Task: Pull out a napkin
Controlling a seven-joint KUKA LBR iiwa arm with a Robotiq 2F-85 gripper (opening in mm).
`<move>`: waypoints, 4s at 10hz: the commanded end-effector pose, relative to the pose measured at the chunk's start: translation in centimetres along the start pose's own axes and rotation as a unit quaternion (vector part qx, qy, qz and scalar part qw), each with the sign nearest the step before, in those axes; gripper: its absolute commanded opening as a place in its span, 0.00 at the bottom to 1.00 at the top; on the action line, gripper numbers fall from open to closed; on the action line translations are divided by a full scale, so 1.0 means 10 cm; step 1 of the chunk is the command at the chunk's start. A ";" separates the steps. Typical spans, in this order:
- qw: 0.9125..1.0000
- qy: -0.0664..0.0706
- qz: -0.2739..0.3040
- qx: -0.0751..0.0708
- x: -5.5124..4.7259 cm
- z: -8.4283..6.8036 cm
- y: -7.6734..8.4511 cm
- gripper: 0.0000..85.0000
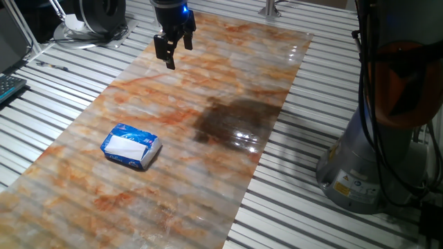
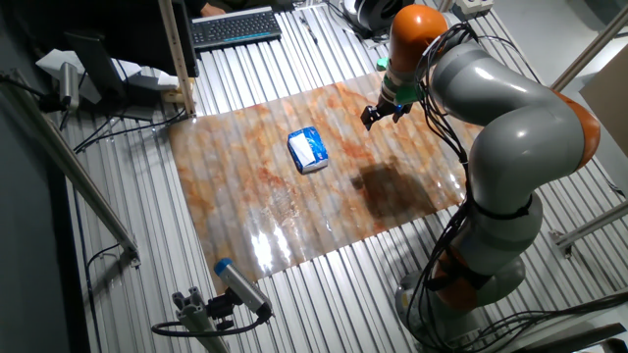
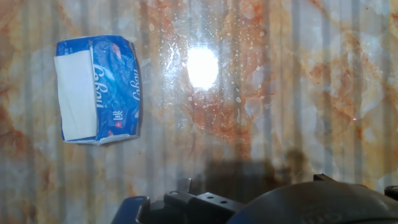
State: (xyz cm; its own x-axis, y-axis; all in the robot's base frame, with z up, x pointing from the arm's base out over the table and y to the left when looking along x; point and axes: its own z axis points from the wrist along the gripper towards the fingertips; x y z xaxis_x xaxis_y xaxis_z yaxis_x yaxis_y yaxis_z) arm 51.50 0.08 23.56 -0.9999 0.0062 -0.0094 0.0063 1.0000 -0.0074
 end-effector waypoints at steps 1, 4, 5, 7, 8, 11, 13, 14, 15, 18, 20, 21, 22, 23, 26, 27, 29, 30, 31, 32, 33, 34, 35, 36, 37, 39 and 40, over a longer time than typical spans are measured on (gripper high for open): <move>0.997 -0.016 0.072 0.012 0.00 -0.01 0.00 0.00; 0.997 -0.015 0.074 0.013 0.00 -0.03 0.03 0.00; 0.997 -0.015 0.074 0.013 0.00 -0.03 0.03 0.00; 0.997 -0.015 0.074 0.013 0.00 -0.03 0.03 0.00; 0.997 -0.015 0.073 0.013 0.00 -0.03 0.04 0.00; 0.997 -0.016 0.072 0.013 0.00 -0.03 0.04 0.00; 0.997 -0.016 0.073 0.013 0.00 -0.02 0.04 0.00; 0.997 -0.016 0.073 0.013 0.00 -0.02 0.04 0.00; 0.997 -0.016 0.073 0.013 0.00 -0.02 0.04 0.00; 0.997 -0.015 0.074 0.013 -0.01 -0.01 0.07 0.00; 0.997 -0.013 0.080 0.013 -0.02 -0.01 0.14 0.00; 0.996 -0.011 0.086 0.015 -0.02 -0.02 0.21 0.00; 0.996 -0.010 0.089 0.015 -0.02 -0.02 0.26 0.00; 0.996 -0.010 0.090 0.014 -0.02 -0.01 0.30 0.00; 0.995 -0.009 0.102 0.011 0.00 0.04 0.50 0.00; 0.994 -0.008 0.106 0.011 0.01 0.03 0.57 0.00; 0.993 -0.009 0.114 0.011 0.03 0.07 0.68 0.00; 0.993 -0.010 0.118 0.012 0.03 0.09 0.74 0.00; 0.992 -0.011 0.122 0.013 0.05 0.11 0.79 0.00; 0.992 -0.010 0.122 0.012 0.06 0.11 0.82 0.00; 0.992 -0.011 0.125 0.012 0.07 0.13 0.86 0.00; 0.992 -0.013 0.127 0.015 0.09 0.15 0.89 0.00; 0.991 -0.013 0.130 0.014 0.10 0.16 0.92 0.00; 0.991 -0.014 0.131 0.015 0.11 0.18 0.96 0.00; 0.991 -0.016 0.133 0.019 0.12 0.20 1.00 0.00; 0.990 -0.019 0.135 0.024 0.11 0.25 1.05 0.00; 0.990 -0.020 0.135 0.025 0.11 0.28 1.07 0.00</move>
State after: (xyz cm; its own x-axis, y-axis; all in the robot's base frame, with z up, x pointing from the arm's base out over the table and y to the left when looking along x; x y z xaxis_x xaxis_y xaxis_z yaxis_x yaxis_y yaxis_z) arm 50.48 10.83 20.69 -0.9607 0.2717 -0.0575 0.2745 0.9604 -0.0486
